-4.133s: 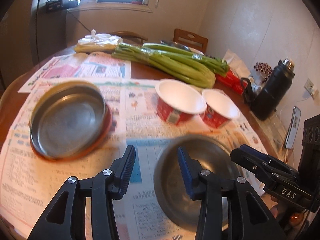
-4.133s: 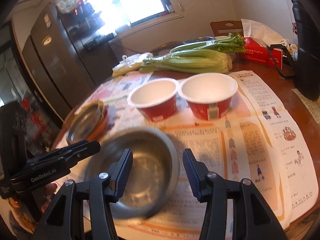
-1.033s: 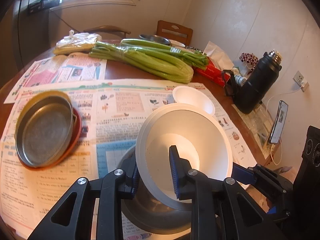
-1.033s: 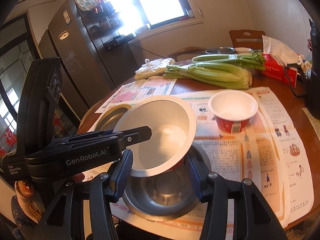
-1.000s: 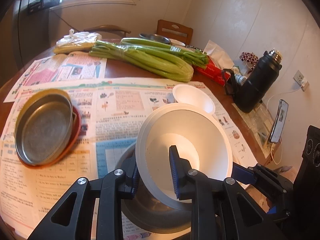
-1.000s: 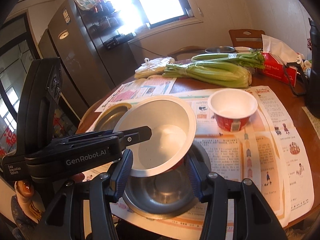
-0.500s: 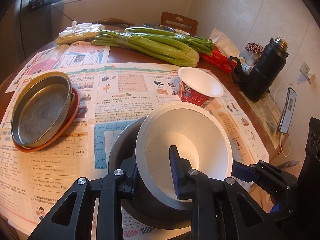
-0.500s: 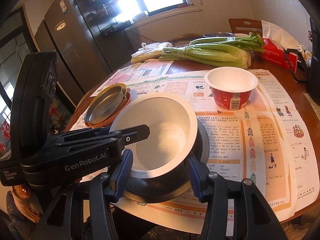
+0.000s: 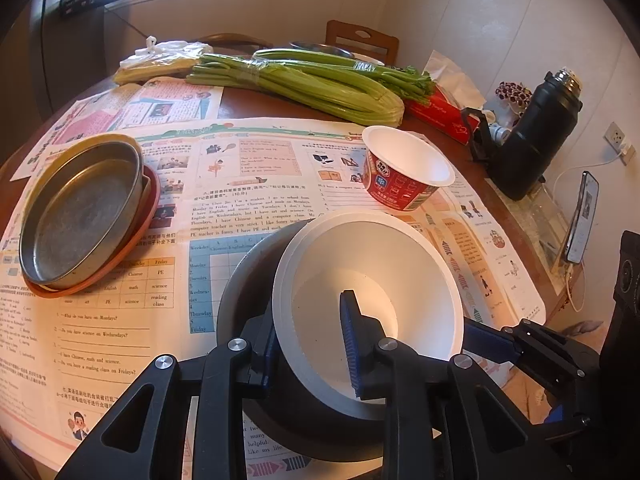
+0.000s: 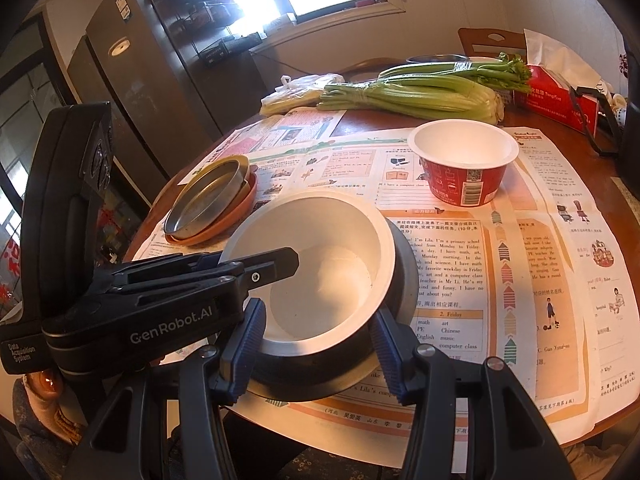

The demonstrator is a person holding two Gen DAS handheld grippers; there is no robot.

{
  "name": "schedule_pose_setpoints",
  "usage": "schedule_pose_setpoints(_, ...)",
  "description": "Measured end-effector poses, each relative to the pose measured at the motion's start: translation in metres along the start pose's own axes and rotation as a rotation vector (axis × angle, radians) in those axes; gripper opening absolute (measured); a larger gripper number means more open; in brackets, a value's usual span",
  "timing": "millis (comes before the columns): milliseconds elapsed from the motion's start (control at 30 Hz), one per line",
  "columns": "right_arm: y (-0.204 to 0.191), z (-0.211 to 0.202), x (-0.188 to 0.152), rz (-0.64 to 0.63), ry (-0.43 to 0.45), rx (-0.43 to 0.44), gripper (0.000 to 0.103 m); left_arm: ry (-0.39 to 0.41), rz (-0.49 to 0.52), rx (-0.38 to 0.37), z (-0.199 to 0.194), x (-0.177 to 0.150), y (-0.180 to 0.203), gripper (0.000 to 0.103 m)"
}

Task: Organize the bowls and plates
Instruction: 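Carry the paper bowl over the steel bowl and lower it inside, then open the left gripper to release the paper bowl in the steel bowl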

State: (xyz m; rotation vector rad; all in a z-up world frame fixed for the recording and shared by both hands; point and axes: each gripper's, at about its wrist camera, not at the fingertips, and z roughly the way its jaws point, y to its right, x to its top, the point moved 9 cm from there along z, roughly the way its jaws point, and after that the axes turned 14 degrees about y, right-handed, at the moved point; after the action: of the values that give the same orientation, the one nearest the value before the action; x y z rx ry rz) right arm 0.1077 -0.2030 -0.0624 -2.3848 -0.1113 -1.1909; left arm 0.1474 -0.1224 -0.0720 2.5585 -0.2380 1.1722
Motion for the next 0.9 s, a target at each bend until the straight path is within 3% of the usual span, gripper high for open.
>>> schedule_pose_setpoints(900,0.000,0.000,0.000,-0.030,0.017,-0.028,0.053,0.025,-0.031,0.004,-0.007,0.001,-0.014,0.028)
